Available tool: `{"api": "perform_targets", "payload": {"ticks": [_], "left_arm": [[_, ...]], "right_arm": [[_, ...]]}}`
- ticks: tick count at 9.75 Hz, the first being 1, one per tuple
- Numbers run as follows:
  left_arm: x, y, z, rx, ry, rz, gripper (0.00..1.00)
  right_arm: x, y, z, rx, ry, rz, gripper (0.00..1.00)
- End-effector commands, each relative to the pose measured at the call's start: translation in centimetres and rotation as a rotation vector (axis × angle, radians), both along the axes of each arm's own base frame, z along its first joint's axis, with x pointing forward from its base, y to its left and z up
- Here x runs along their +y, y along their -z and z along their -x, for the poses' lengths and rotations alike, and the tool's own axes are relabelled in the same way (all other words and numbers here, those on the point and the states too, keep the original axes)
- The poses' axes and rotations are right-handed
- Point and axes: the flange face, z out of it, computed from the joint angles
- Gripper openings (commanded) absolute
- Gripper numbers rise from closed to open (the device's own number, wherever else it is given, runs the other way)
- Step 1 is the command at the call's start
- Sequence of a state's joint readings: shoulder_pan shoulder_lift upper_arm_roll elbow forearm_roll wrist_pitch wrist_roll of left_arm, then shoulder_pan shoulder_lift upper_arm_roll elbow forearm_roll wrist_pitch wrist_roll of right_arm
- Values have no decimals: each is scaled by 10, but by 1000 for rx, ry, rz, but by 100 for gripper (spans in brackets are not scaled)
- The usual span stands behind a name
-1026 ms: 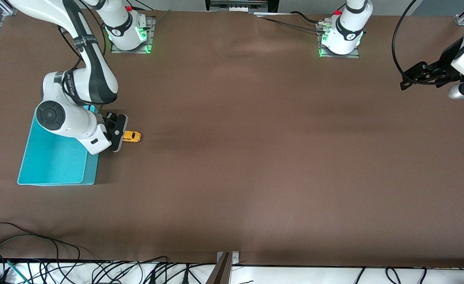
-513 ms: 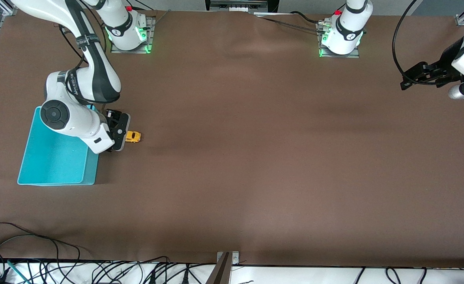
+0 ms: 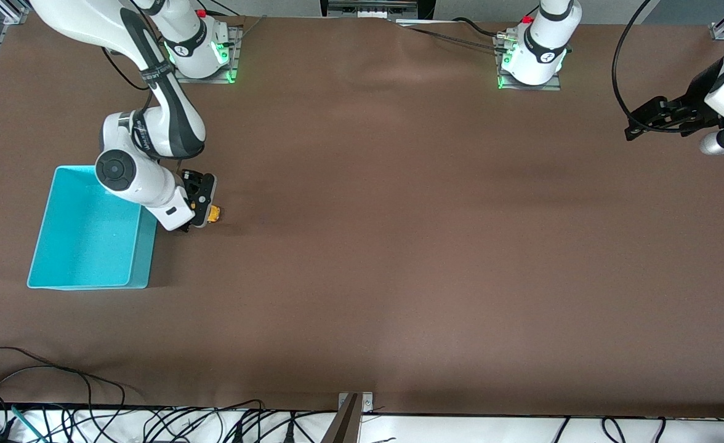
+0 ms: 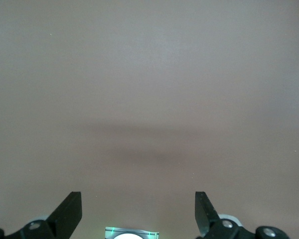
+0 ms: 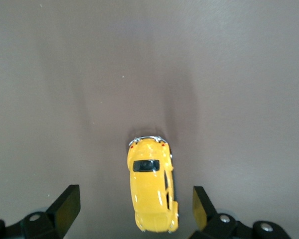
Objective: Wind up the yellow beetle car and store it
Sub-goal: 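Lift the car with the right gripper and carry it over the bin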
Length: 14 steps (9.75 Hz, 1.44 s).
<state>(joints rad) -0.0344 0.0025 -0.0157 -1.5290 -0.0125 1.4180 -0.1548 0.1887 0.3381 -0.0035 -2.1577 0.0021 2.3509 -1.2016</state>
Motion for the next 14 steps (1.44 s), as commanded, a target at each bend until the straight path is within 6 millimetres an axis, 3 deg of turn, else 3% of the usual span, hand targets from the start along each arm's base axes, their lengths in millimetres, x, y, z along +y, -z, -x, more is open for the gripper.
{"api": "perform_targets", "payload": {"ticks": [1, 3, 4, 6, 7, 9, 11, 14], "left_arm": [[-1, -2, 5, -2, -14, 12, 100], [-1, -1, 4, -1, -14, 12, 100], [0, -1, 5, -1, -16, 12, 100], [1, -1, 5, -1, -17, 12, 100], [0, -1, 5, -1, -16, 12, 100], [-3, -2, 5, -2, -11, 12, 100], [-2, -2, 5, -2, -14, 12, 100], [-2, -2, 5, -2, -13, 12, 100]], "right_arm": [[-2, 16, 10, -19, -9, 7, 100], [-6, 35, 12, -28, -1, 6, 100], [-6, 35, 11, -39, -5, 3, 100], [-9, 36, 9, -40, -3, 2, 25], [-10, 35, 8, -41, -2, 2, 0], [-10, 25, 3, -60, 3, -1, 0], [-6, -19, -19, -108, 22, -9, 0], [-1, -90, -53, -35, 82, 9, 0]]}}
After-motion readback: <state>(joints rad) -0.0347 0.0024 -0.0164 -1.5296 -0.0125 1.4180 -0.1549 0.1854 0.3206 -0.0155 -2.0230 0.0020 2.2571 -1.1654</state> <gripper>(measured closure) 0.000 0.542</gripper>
